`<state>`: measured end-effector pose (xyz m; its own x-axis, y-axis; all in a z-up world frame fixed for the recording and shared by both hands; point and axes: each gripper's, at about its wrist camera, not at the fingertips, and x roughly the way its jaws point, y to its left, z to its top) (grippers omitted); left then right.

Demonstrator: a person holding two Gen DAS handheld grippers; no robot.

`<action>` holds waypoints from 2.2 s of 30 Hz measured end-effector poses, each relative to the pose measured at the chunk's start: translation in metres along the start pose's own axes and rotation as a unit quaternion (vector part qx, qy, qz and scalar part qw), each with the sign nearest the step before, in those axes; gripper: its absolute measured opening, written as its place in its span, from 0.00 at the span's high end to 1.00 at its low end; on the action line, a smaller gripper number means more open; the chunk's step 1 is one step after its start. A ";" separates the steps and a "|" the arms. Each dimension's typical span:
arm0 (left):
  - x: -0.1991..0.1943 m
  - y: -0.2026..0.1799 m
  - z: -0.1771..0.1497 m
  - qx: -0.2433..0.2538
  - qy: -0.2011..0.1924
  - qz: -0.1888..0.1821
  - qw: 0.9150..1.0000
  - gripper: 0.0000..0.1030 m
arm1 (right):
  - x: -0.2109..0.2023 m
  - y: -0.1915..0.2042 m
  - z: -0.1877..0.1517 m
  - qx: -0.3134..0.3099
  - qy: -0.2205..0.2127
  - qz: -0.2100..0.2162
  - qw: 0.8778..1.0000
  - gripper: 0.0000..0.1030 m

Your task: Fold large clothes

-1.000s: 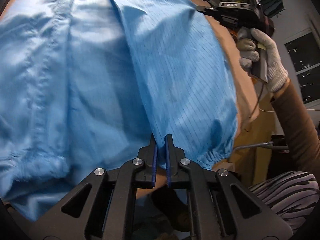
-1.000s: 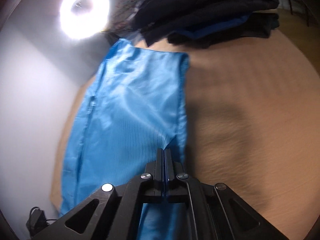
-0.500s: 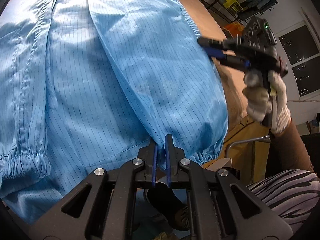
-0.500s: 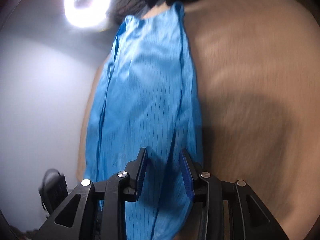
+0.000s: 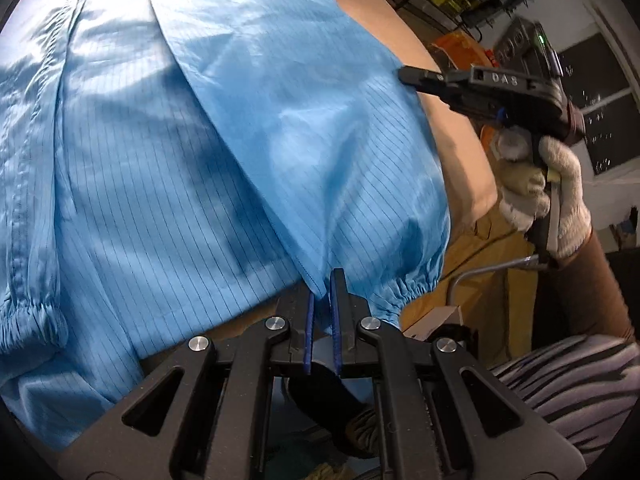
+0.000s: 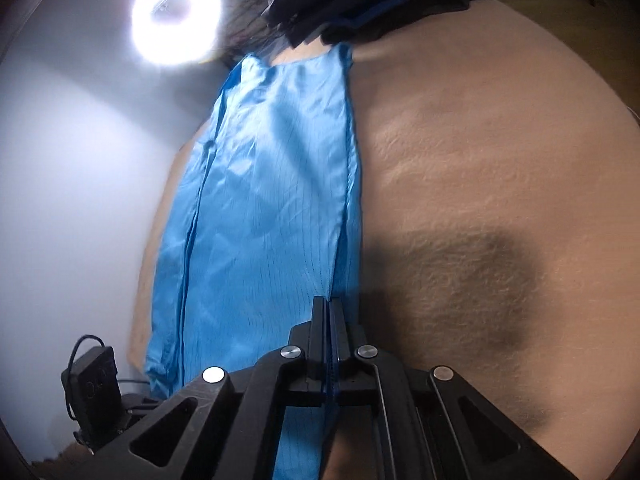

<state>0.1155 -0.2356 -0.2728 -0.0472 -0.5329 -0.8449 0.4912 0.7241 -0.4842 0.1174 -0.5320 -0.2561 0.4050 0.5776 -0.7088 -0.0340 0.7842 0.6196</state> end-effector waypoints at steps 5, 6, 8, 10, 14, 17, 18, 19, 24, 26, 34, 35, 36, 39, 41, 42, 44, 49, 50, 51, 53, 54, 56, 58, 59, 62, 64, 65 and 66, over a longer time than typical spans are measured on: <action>-0.017 -0.009 -0.004 0.023 -0.013 0.021 0.999 0.95 | 0.004 0.000 0.020 0.012 -0.015 0.047 0.999 0.61; -0.022 -0.010 -0.005 0.021 -0.017 0.022 0.999 0.95 | 0.004 -0.002 0.028 0.017 -0.027 0.040 0.999 0.61; -0.030 -0.009 -0.006 0.019 -0.023 0.019 0.999 0.95 | 0.010 -0.001 0.043 0.017 -0.035 0.024 0.999 0.61; -0.037 -0.009 -0.008 0.021 -0.031 0.021 0.999 0.79 | 0.022 0.001 0.055 0.006 -0.032 -0.002 0.999 0.58; -0.050 -0.004 -0.012 0.027 -0.046 0.027 0.998 0.78 | 0.049 -0.007 0.062 0.006 -0.006 -0.037 0.999 0.47; -0.058 0.000 -0.012 0.020 -0.062 0.026 0.998 0.78 | 0.053 -0.004 0.063 -0.018 -0.015 -0.059 0.998 0.92; -0.059 0.002 -0.010 0.018 -0.064 0.030 0.997 0.78 | 0.056 -0.003 0.062 -0.028 -0.014 -0.079 0.996 0.94; -0.057 0.002 -0.004 0.017 -0.064 0.032 0.997 0.78 | 0.055 -0.001 0.061 -0.036 -0.018 -0.087 0.995 0.94; -0.040 -0.015 0.008 0.048 -0.076 0.049 0.995 0.78 | 0.035 0.001 0.052 -0.022 -0.045 -0.061 0.997 0.73; -0.031 -0.020 0.013 0.058 -0.078 0.061 0.993 0.78 | 0.027 -0.009 0.042 0.012 -0.047 -0.013 0.999 0.44; 0.005 -0.011 0.025 0.048 -0.060 0.055 0.996 0.78 | 0.012 -0.030 -0.035 0.079 -0.046 0.106 0.990 0.54; 0.010 -0.011 0.025 0.050 -0.054 0.058 0.996 0.78 | 0.014 -0.027 -0.041 0.079 -0.042 0.111 0.990 0.60; 0.016 -0.011 0.025 0.052 -0.048 0.060 0.996 0.78 | 0.016 -0.021 -0.044 0.075 -0.039 0.108 0.991 0.65; 0.022 -0.010 0.027 0.054 -0.045 0.064 0.995 0.78 | 0.022 0.002 -0.043 0.045 -0.023 0.052 0.997 0.92; 0.014 -0.011 0.030 0.048 -0.049 0.062 0.996 0.78 | 0.019 0.017 -0.036 0.028 -0.014 0.022 0.999 0.96; 0.010 -0.015 0.034 0.048 -0.057 0.060 0.995 0.78 | 0.016 0.024 -0.031 0.021 -0.011 0.011 1.000 0.97; -0.013 -0.019 0.034 0.058 -0.079 0.061 0.993 0.78 | 0.008 0.039 -0.022 0.002 -0.006 -0.009 1.000 0.98; -0.084 -0.013 0.026 0.073 -0.153 0.090 0.981 0.78 | 0.002 0.088 -0.004 -0.079 0.030 -0.079 0.993 0.99; -0.097 -0.007 0.023 0.067 -0.165 0.094 0.980 0.78 | 0.001 0.095 -0.005 -0.095 0.038 -0.093 0.990 0.99; -0.109 -0.001 0.022 0.060 -0.174 0.095 0.978 0.78 | 0.000 0.106 -0.007 -0.117 0.046 -0.110 0.986 0.99; -0.133 0.016 0.016 0.043 -0.194 0.099 0.975 0.78 | 0.003 0.124 -0.006 -0.151 0.053 -0.140 0.977 0.99; -0.145 0.027 0.012 0.033 -0.207 0.107 0.972 0.78 | 0.005 0.132 -0.006 -0.163 0.053 -0.149 0.974 0.99; -0.166 0.055 0.004 0.008 -0.226 0.115 0.967 0.78 | 0.005 0.142 -0.012 -0.175 0.044 -0.156 0.971 0.99; -0.181 0.083 -0.003 -0.024 -0.241 0.111 0.964 0.78 | 0.007 0.155 -0.019 -0.194 0.025 -0.178 0.965 0.99; -0.187 0.096 -0.006 -0.038 -0.248 0.110 0.962 0.78 | 0.010 0.162 -0.020 -0.201 0.015 -0.190 0.961 0.99; -0.203 0.131 -0.014 -0.067 -0.271 0.111 0.954 0.78 | 0.021 0.177 -0.034 -0.219 -0.006 -0.216 0.951 0.99; -0.210 0.150 -0.022 -0.086 -0.286 0.102 0.949 0.78 | 0.029 0.190 -0.040 -0.230 -0.015 -0.226 0.946 0.99; -0.210 0.160 -0.024 -0.099 -0.290 0.096 0.947 0.78 | 0.033 0.196 -0.043 -0.240 -0.019 -0.234 0.942 0.99; -0.208 0.170 -0.026 -0.116 -0.291 0.090 0.945 0.78 | 0.038 0.205 -0.047 -0.256 -0.023 -0.246 0.935 0.99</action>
<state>0.1860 0.0097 -0.1848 0.5390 -0.4946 -0.6818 0.2393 0.8660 -0.4391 0.0830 -0.3391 -0.1720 0.5244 0.1183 -0.8432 -0.2621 0.9646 -0.0277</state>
